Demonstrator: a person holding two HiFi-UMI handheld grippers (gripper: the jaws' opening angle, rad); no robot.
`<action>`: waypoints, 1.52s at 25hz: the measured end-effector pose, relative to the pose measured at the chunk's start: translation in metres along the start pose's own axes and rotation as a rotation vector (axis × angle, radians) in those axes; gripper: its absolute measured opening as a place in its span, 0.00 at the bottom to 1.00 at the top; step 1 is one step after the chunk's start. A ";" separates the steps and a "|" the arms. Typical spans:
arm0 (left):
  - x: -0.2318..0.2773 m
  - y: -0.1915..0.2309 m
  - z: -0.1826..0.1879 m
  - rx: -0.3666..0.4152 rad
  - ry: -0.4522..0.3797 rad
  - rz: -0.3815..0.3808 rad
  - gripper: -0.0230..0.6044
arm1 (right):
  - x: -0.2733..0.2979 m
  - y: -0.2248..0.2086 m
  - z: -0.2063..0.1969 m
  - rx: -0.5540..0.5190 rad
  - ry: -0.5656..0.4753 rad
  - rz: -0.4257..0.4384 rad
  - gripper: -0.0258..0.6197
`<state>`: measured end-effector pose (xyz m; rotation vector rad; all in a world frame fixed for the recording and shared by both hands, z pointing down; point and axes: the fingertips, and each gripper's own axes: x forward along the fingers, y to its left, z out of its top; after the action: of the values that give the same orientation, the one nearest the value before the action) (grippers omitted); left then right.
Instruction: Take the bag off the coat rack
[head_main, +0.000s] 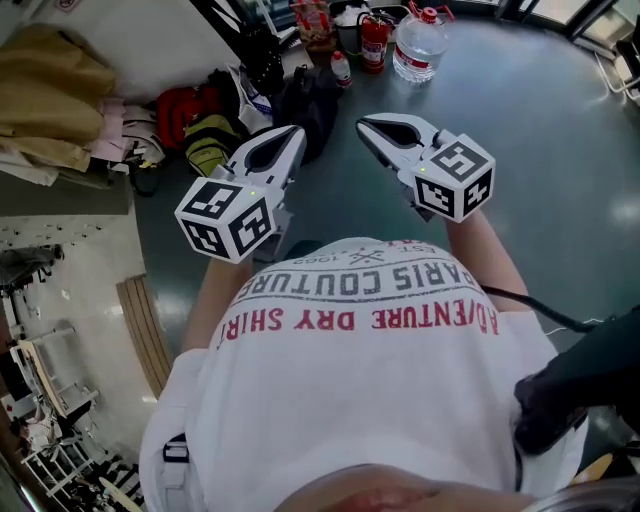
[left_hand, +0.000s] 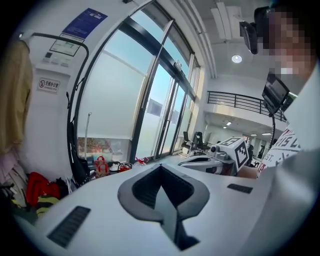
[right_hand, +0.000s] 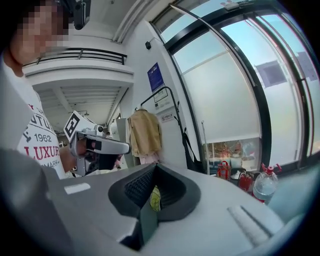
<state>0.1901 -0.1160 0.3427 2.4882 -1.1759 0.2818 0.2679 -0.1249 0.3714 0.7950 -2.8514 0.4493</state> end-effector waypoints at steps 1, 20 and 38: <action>-0.001 0.007 0.003 0.003 -0.011 0.011 0.04 | 0.007 -0.001 0.006 -0.012 -0.008 0.010 0.04; 0.039 0.327 0.098 -0.078 -0.106 0.086 0.04 | 0.305 -0.091 0.102 -0.088 0.067 0.058 0.04; 0.079 0.522 0.137 -0.105 -0.046 0.058 0.04 | 0.504 -0.163 0.155 -0.063 0.072 0.042 0.04</action>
<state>-0.1614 -0.5317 0.3722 2.3848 -1.2496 0.1743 -0.0834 -0.5501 0.3755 0.6942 -2.8048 0.3840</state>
